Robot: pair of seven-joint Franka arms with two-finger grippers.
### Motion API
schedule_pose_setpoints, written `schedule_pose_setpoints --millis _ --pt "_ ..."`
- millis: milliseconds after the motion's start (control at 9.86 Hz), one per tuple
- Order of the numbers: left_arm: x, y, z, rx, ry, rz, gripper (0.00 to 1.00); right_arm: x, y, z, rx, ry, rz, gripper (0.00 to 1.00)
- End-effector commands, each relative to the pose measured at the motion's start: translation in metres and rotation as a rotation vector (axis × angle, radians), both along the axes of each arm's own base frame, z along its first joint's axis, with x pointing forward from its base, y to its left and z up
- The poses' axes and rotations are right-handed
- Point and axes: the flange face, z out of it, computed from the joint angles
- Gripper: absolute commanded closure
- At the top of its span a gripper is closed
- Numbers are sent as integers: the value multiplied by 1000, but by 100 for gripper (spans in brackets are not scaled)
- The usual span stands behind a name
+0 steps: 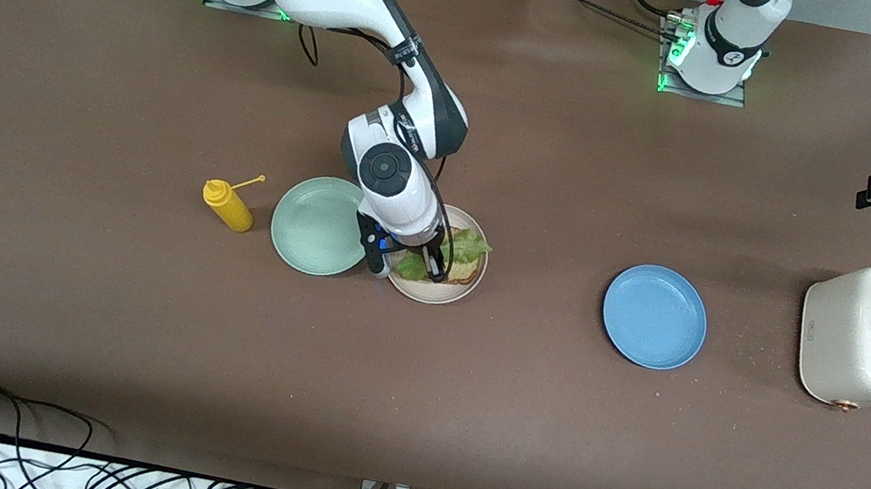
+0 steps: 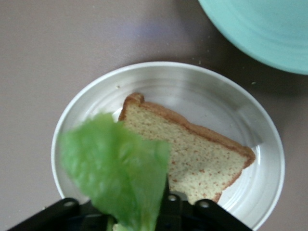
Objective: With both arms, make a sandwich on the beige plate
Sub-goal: 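Lower the lettuce onto the bread and open the right gripper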
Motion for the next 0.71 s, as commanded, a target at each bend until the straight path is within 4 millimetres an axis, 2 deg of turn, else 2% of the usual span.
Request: schedule_pose_setpoints --millis 0,304,609 --pt "1 -2 6 34 -4 -21 0 12 -4 16 -14 -22 17 0" --pt "4 -2 2 37 1 -23 0 23 -21 47 -50 -17 54 0" --pt "4 -2 2 58 2 -27 0 41 -53 84 -87 45 192 0"
